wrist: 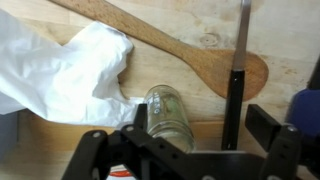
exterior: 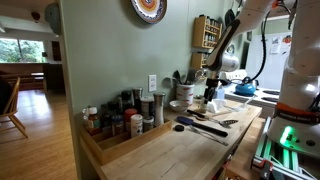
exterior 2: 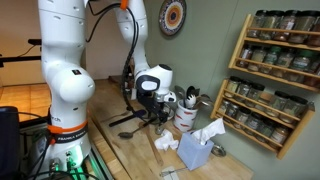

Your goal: Move the spice bottle on the table to the right side of the wooden tray on the table

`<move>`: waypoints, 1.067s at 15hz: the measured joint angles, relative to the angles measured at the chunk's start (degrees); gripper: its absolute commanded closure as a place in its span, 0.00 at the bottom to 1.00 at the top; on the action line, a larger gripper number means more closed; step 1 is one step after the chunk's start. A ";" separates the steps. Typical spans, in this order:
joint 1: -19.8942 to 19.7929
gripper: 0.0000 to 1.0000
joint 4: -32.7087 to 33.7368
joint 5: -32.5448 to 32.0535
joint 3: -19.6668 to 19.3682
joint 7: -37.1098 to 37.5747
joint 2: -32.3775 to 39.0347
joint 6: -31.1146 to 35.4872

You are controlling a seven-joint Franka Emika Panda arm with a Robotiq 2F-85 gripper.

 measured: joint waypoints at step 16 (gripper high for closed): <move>0.21 0.00 0.43 18.27 3.46 -6.83 4.79 8.92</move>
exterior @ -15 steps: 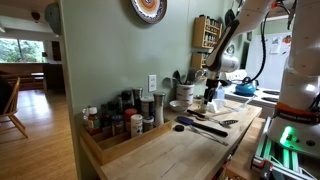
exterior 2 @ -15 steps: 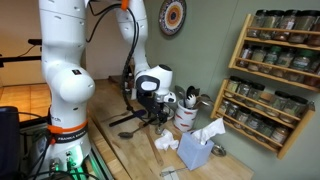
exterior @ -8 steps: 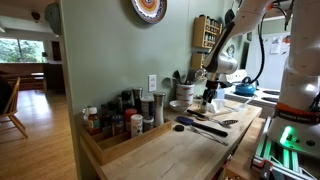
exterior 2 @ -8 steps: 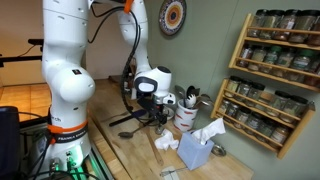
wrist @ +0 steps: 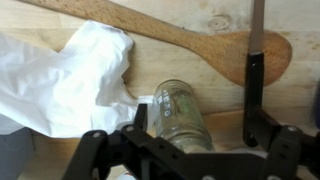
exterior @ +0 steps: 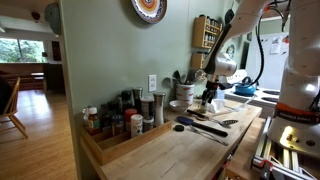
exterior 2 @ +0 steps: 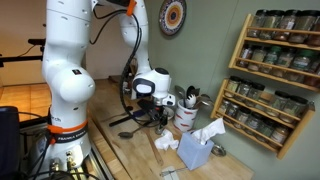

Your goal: Move the spice bottle on the table to the right side of the wooden tray on the table

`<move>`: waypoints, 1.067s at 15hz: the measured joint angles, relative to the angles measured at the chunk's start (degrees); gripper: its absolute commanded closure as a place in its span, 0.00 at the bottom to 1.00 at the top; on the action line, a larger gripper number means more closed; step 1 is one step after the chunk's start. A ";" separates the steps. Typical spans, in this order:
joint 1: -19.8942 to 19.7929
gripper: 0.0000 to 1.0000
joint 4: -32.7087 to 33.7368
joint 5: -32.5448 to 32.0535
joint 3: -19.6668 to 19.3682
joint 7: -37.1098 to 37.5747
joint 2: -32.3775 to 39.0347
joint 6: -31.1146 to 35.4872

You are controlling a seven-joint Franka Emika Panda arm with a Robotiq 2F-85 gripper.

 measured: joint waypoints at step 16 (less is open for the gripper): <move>-0.53 0.23 2.56 7.83 2.45 -0.31 3.01 2.86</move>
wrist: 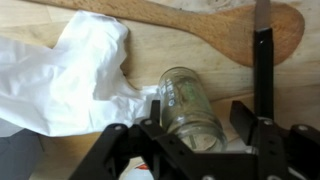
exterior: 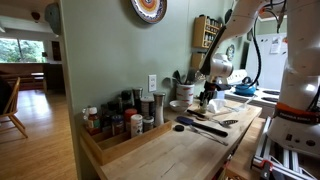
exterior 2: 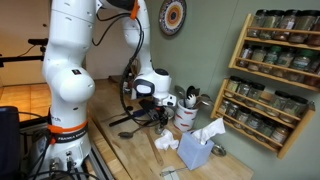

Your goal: Move the spice bottle on the table to the right side of the wooden tray on the table

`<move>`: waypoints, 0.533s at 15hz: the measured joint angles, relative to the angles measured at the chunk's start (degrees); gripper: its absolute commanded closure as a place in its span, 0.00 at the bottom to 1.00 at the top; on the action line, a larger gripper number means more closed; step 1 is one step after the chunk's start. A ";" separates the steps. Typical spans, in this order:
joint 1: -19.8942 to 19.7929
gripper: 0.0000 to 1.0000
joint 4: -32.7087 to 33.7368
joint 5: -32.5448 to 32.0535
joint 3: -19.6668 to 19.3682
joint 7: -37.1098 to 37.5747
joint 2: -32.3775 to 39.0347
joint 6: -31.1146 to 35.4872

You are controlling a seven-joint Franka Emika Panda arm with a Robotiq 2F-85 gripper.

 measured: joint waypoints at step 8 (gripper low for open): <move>-0.87 0.72 1.29 3.06 0.70 -1.17 1.09 0.06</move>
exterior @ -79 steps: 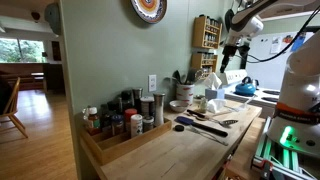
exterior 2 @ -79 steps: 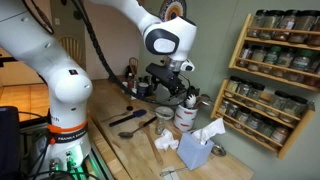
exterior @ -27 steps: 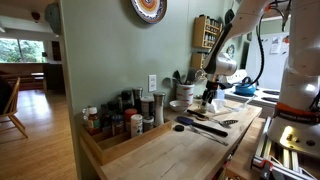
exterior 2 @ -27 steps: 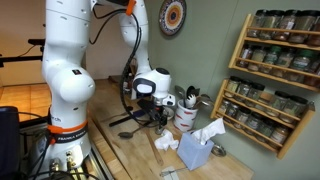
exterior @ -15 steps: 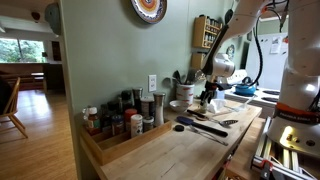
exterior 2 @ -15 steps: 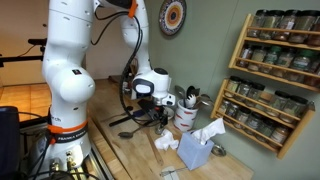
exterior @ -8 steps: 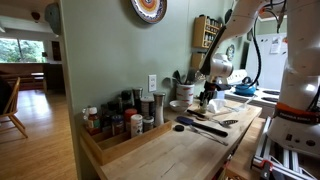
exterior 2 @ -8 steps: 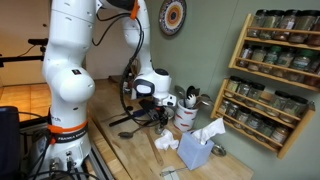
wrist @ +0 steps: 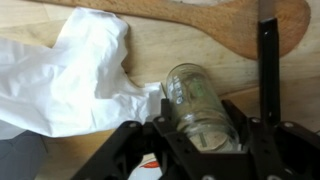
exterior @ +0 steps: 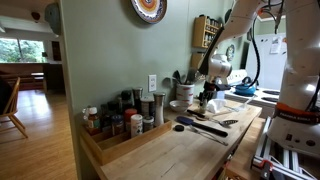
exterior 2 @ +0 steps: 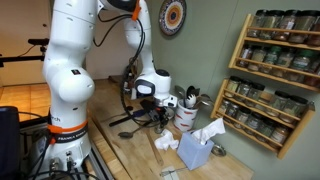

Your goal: Move the spice bottle on the table to the right side of the wooden tray on the table

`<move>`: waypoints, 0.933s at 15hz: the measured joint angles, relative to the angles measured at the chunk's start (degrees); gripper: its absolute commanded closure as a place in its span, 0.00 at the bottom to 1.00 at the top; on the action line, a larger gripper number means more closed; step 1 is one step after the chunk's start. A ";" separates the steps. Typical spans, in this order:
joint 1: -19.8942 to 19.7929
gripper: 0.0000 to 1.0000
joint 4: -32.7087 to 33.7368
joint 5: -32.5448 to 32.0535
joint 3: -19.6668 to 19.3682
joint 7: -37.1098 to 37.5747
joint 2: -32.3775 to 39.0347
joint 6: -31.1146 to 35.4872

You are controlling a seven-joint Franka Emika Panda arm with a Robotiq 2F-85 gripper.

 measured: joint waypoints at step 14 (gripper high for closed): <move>-0.31 0.72 -3.34 -5.28 -2.05 -7.17 -7.28 -0.03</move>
